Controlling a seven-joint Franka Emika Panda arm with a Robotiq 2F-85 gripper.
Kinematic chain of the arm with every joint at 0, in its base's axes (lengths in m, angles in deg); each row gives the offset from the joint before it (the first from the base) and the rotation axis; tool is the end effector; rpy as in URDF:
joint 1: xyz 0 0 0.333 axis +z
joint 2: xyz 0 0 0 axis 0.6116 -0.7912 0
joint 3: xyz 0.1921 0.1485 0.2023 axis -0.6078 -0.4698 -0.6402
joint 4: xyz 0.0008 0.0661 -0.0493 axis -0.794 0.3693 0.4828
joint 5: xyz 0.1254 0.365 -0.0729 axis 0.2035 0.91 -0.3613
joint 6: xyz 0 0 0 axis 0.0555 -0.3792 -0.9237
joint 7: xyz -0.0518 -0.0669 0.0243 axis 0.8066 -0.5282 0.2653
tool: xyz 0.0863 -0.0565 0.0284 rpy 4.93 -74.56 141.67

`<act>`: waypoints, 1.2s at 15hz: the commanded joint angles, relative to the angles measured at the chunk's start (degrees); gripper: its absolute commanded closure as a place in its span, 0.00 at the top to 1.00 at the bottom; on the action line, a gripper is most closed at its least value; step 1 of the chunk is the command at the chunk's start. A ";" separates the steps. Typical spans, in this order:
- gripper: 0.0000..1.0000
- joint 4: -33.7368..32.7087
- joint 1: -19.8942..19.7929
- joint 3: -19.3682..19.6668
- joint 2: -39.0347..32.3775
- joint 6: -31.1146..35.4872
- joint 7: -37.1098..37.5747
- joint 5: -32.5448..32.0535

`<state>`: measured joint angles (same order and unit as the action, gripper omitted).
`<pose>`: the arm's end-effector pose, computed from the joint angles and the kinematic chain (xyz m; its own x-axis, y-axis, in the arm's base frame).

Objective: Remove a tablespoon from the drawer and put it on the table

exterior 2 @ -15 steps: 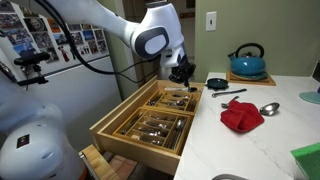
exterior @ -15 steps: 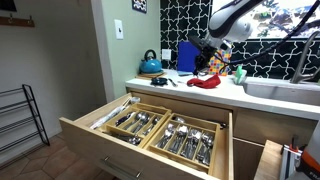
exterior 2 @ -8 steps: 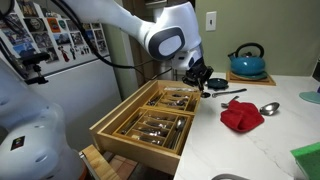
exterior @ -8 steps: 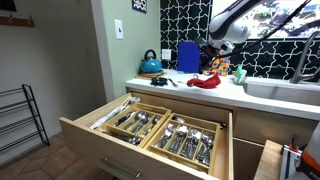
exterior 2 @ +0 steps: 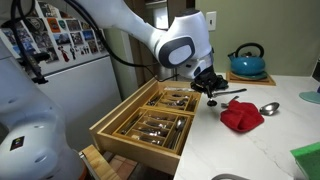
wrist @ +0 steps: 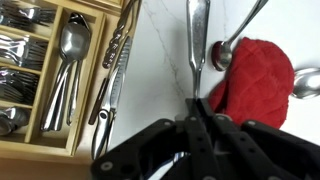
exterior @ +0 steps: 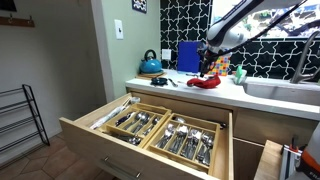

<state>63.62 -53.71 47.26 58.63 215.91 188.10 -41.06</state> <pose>0.4685 -0.2177 0.4318 -0.7590 -0.5780 -0.2996 -0.5036 0.8129 -0.2926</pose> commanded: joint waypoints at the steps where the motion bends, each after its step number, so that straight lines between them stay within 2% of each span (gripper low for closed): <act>1: 0.02 -1.22 0.26 0.56 -3.76 3.50 4.74 0.43; 7: 0.02 -3.87 1.23 1.43 -8.85 3.77 9.49 1.50; 11: 0.02 -6.30 1.70 2.01 -11.46 2.61 9.17 4.34; 18: 0.02 -9.50 2.78 2.45 -15.53 1.79 10.04 4.01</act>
<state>56.11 -52.35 48.59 45.08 219.20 197.32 -38.07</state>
